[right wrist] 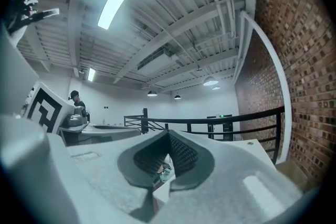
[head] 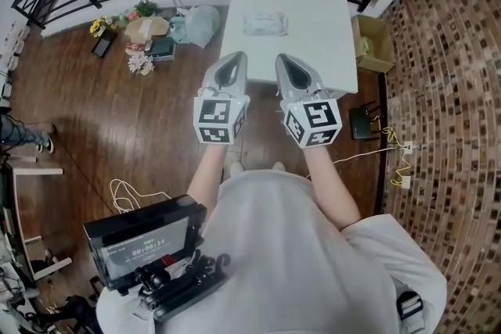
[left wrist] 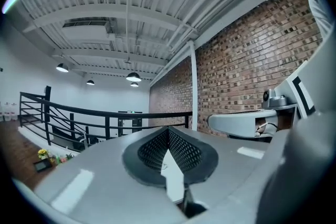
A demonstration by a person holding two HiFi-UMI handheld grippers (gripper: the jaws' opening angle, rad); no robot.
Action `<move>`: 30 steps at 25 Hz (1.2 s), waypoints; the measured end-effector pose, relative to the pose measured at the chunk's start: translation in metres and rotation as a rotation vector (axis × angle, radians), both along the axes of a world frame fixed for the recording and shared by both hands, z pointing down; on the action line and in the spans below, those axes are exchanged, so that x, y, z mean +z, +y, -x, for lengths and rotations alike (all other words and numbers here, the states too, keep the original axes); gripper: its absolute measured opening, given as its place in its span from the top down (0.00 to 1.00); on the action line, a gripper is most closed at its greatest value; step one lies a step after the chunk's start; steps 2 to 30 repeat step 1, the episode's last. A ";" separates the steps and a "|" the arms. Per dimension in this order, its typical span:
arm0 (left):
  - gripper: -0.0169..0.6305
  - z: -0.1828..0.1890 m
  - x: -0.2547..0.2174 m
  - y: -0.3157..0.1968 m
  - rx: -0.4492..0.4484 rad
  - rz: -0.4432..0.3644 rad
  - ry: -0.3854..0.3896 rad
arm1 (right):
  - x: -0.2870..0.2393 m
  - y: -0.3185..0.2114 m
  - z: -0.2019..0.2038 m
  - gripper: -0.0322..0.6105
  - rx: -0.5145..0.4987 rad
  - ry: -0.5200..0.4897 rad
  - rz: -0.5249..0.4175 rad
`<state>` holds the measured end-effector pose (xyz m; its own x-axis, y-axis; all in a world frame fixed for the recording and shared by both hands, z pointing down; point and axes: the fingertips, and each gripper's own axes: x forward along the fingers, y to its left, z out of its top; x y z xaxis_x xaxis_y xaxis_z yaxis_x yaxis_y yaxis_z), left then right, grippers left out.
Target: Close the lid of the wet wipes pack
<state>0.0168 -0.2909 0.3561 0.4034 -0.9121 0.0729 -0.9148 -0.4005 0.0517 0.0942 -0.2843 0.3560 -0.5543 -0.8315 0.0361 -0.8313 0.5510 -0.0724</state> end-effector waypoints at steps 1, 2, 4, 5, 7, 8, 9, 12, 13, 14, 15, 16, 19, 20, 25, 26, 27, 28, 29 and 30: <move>0.95 -0.001 0.000 -0.001 0.006 -0.001 0.001 | 0.000 -0.001 0.000 0.96 0.002 0.000 0.002; 0.95 -0.001 0.000 -0.001 0.006 -0.001 0.001 | 0.000 -0.001 0.000 0.96 0.002 0.000 0.002; 0.95 -0.001 0.000 -0.001 0.006 -0.001 0.001 | 0.000 -0.001 0.000 0.96 0.002 0.000 0.002; 0.95 -0.001 0.000 -0.001 0.006 -0.001 0.001 | 0.000 -0.001 0.000 0.96 0.002 0.000 0.002; 0.95 -0.001 0.000 -0.001 0.006 -0.001 0.001 | 0.000 -0.001 0.000 0.96 0.002 0.000 0.002; 0.95 -0.001 0.000 -0.001 0.006 -0.001 0.001 | 0.000 -0.001 0.000 0.96 0.002 0.000 0.002; 0.95 -0.001 0.000 -0.001 0.006 -0.001 0.001 | 0.000 -0.001 0.000 0.96 0.002 0.000 0.002; 0.95 -0.001 0.000 -0.001 0.006 -0.001 0.001 | 0.000 -0.001 0.000 0.96 0.002 0.000 0.002; 0.95 -0.001 0.000 -0.001 0.006 -0.001 0.001 | 0.000 -0.001 0.000 0.96 0.002 0.000 0.002; 0.95 -0.001 0.000 -0.001 0.006 -0.001 0.001 | 0.000 -0.001 0.000 0.96 0.002 0.000 0.002; 0.95 -0.001 0.000 -0.001 0.006 -0.001 0.001 | 0.000 -0.001 0.000 0.96 0.002 0.000 0.002; 0.95 -0.001 0.000 -0.001 0.006 -0.001 0.001 | 0.000 -0.001 0.000 0.96 0.002 0.000 0.002; 0.95 -0.001 0.000 -0.001 0.006 -0.001 0.001 | 0.000 -0.001 0.000 0.96 0.002 0.000 0.002; 0.95 -0.001 0.000 -0.001 0.006 -0.001 0.001 | 0.000 -0.001 0.000 0.96 0.002 0.000 0.002; 0.95 -0.001 0.000 -0.001 0.006 -0.001 0.001 | 0.000 -0.001 0.000 0.96 0.002 0.000 0.002; 0.95 -0.001 0.000 -0.001 0.006 -0.001 0.001 | 0.000 -0.001 0.000 0.96 0.002 0.000 0.002; 0.95 -0.001 0.000 -0.001 0.006 -0.001 0.001 | 0.000 -0.001 0.000 0.96 0.002 0.000 0.002; 0.95 -0.001 0.000 -0.001 0.006 -0.001 0.001 | 0.000 -0.001 0.000 0.96 0.002 0.000 0.002; 0.95 -0.001 0.000 -0.001 0.006 -0.001 0.001 | 0.000 -0.001 0.000 0.96 0.002 0.000 0.002; 0.95 -0.001 0.000 -0.001 0.006 -0.001 0.001 | 0.000 -0.001 0.000 0.96 0.002 0.000 0.002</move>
